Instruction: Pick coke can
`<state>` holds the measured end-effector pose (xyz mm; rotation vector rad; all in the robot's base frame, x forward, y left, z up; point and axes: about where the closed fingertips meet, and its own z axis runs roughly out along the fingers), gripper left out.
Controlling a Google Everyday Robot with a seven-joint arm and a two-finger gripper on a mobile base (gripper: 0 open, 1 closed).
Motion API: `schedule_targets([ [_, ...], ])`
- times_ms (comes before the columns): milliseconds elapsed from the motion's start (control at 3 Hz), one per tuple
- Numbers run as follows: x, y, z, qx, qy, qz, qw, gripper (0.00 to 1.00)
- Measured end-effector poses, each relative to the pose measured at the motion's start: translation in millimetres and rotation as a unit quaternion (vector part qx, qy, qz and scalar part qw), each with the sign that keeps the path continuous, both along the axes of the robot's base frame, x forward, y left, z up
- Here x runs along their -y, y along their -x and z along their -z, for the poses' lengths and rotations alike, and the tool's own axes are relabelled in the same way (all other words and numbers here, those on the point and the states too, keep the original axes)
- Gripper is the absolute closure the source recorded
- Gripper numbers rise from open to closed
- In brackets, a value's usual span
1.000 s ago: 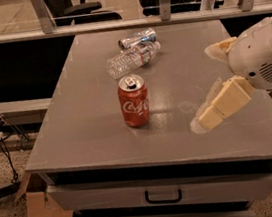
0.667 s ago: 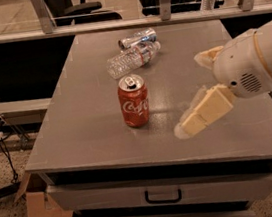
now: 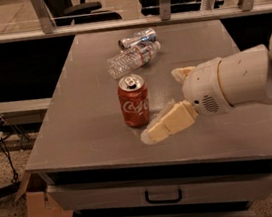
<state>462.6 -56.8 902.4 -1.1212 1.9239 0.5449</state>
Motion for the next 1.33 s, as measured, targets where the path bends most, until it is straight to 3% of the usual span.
schedule_targets([
  [333,-18.1,-18.3,13.6,0.042,-0.067,0.003,0.9969,0.0],
  [1000,-42.8,-37.6,27.2,0.085,-0.127,-0.009,0.9883,0.0],
  [1333,-58.9,-46.2,26.8,0.101,-0.148,-0.024,0.9836,0.13],
])
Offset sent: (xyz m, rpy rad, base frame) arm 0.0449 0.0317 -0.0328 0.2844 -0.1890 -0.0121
